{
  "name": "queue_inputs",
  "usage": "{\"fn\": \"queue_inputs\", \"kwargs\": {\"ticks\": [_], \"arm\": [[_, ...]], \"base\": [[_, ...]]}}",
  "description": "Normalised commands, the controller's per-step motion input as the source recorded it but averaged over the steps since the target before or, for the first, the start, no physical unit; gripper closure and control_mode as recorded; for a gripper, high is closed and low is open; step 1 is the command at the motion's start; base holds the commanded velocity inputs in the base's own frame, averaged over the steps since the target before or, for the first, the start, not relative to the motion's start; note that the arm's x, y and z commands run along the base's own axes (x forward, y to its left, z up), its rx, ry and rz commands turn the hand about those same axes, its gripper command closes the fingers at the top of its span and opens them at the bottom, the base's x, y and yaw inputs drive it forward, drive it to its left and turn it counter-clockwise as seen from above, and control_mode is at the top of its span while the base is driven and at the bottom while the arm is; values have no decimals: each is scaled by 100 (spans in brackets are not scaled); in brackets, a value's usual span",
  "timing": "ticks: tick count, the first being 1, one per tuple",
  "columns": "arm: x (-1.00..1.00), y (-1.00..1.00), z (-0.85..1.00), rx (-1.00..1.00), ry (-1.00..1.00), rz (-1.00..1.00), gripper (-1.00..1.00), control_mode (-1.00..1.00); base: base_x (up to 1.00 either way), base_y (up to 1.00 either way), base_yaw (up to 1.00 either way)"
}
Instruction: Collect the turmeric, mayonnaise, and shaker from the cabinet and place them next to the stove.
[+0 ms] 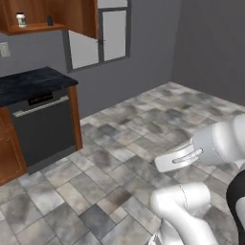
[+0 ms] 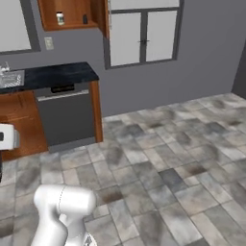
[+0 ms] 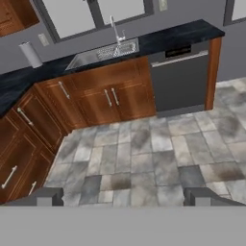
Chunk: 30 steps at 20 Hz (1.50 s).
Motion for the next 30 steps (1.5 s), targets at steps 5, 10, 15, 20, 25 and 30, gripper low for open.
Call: {"fn": "queue_inputs", "kwargs": {"ticks": [5, 10, 15, 20, 25, 30], "arm": [[0, 0, 0, 0, 0, 0, -100, 100], [0, 0, 0, 0, 0, 0, -100, 100], [0, 0, 0, 0, 0, 0, -100, 100], [0, 0, 0, 0, 0, 0, -100, 100], [0, 0, 0, 0, 0, 0, -100, 100], [0, 0, 0, 0, 0, 0, -100, 100]], "base": [[77, 0, 23], [75, 0, 16], [70, 11, 2], [59, 13, 0], [48, 18, 0], [37, 18, 0]]}}
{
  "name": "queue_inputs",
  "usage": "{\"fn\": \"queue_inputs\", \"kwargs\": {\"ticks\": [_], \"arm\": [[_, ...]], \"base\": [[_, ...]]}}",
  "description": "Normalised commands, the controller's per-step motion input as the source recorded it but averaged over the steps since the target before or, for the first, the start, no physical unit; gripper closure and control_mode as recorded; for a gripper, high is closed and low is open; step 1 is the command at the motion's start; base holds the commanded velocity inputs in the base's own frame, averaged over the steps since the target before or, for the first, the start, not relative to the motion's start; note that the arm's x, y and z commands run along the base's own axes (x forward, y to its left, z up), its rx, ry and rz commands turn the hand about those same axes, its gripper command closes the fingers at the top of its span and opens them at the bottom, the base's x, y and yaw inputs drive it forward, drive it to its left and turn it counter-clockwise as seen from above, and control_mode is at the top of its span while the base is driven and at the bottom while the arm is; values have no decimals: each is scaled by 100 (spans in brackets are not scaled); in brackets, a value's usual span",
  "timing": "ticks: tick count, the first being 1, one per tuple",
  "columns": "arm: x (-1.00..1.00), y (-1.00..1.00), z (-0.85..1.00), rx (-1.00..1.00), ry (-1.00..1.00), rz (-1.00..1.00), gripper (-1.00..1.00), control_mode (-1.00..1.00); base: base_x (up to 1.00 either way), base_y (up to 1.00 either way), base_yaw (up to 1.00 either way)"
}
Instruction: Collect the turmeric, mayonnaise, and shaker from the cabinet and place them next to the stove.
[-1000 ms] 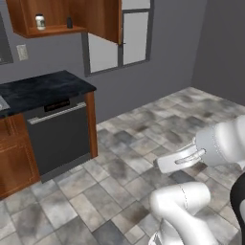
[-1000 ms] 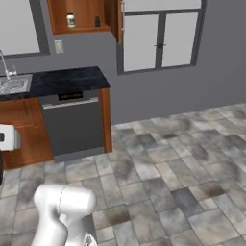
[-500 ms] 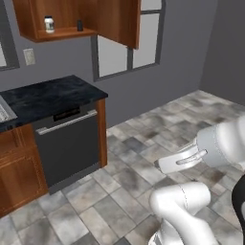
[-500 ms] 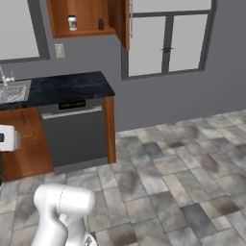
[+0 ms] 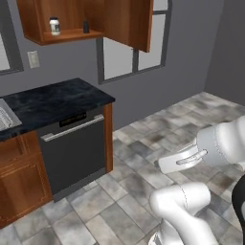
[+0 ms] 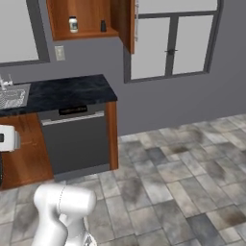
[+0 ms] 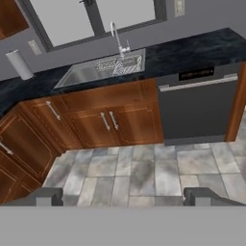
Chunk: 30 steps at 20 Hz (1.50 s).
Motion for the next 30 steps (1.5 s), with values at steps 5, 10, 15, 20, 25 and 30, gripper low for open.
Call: {"fn": "queue_inputs", "kwargs": {"ticks": [5, 10, 15, 20, 25, 30], "arm": [[0, 0, 0, 0, 0, 0, -100, 100], [0, 0, 0, 0, 0, 0, -100, 100], [0, 0, 0, 0, 0, 0, -100, 100], [0, 0, 0, 0, 0, 0, -100, 100], [0, 0, 0, 0, 0, 0, -100, 100], [0, 0, 0, 0, 0, 0, -100, 100]], "base": [[31, 16, -5], [39, 29, -7], [50, 51, -3], [62, 43, 0], [66, 7, 3], [65, 0, 8]]}}
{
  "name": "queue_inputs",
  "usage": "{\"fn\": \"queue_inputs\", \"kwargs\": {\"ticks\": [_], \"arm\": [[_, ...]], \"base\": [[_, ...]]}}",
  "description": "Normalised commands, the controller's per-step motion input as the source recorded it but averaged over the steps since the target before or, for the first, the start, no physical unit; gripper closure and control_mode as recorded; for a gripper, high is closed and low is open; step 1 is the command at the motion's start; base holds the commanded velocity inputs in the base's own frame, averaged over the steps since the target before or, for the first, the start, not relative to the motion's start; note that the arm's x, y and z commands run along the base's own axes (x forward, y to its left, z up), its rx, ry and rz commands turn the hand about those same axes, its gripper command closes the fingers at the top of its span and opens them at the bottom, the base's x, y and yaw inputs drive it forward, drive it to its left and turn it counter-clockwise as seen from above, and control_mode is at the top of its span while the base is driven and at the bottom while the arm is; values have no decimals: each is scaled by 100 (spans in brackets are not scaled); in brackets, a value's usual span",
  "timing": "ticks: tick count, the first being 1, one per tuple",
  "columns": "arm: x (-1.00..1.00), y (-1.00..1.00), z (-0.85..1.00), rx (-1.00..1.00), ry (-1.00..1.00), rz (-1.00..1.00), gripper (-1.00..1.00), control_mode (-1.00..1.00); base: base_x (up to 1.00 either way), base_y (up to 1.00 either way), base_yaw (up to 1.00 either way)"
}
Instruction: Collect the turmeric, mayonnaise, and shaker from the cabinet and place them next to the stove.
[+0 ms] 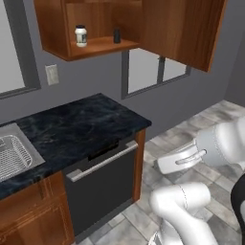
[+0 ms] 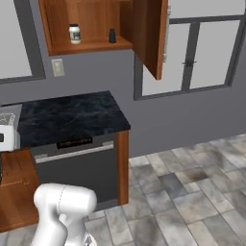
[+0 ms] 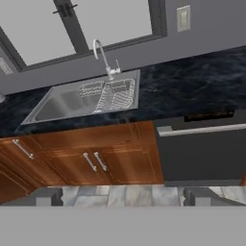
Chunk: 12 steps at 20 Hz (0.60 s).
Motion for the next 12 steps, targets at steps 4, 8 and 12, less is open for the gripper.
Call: {"fn": "queue_inputs", "kwargs": {"ticks": [4, 8, 12], "arm": [[0, 0, 0, 0, 0, 0, -100, 100], [0, 0, 0, 0, 0, 0, -100, 100], [0, 0, 0, 0, 0, 0, -100, 100]], "base": [[61, 0, 13], [53, -11, 14], [46, -23, 13]]}}
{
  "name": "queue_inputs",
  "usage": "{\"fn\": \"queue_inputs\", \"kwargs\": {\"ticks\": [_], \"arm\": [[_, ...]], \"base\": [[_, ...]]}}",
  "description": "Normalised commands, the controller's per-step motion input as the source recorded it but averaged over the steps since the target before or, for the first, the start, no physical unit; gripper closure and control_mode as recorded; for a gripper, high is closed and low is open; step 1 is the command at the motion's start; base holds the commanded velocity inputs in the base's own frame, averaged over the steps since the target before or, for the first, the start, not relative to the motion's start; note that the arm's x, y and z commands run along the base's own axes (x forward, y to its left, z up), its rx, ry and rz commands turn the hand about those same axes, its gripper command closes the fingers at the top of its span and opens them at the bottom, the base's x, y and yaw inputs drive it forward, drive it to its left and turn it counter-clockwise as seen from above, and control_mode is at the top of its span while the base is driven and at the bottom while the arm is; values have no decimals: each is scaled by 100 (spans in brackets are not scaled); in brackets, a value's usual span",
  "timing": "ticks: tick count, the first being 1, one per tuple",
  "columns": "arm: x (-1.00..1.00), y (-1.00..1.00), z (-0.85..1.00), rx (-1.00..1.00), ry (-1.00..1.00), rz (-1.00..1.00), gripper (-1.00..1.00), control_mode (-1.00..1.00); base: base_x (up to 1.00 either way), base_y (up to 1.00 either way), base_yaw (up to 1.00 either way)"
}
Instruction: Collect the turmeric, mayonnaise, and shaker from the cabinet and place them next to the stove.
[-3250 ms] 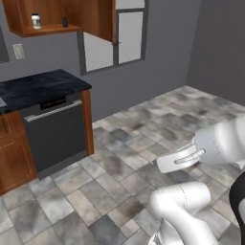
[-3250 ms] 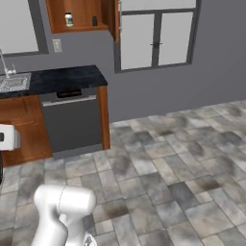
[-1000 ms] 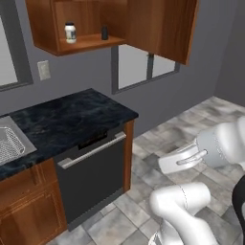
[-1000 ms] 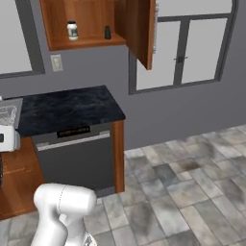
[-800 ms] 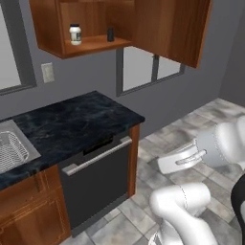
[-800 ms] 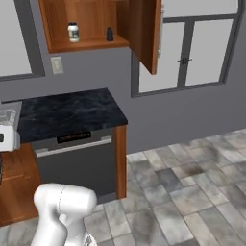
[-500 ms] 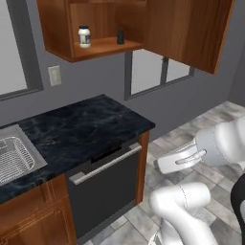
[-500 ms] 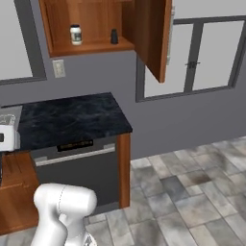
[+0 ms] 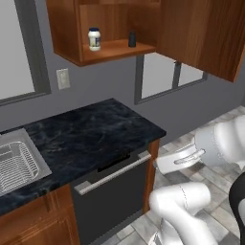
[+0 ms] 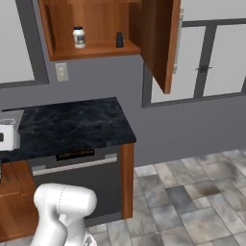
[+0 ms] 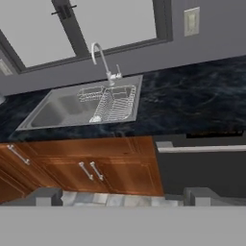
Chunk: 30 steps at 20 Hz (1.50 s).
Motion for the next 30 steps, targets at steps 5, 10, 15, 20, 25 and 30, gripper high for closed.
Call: {"fn": "queue_inputs", "kwargs": {"ticks": [5, 10, 15, 20, 25, 30], "arm": [[0, 0, 0, 0, 0, 0, -100, 100], [0, 0, 0, 0, 0, 0, -100, 100], [0, 0, 0, 0, 0, 0, -100, 100], [0, 0, 0, 0, 0, 0, -100, 100], [0, 0, 0, 0, 0, 0, -100, 100], [0, 0, 0, 0, 0, 0, -100, 100]], "base": [[44, -30, 12], [42, -28, 11], [54, -8, 11], [60, -1, 12], [60, -4, 14], [54, -27, 17]]}}
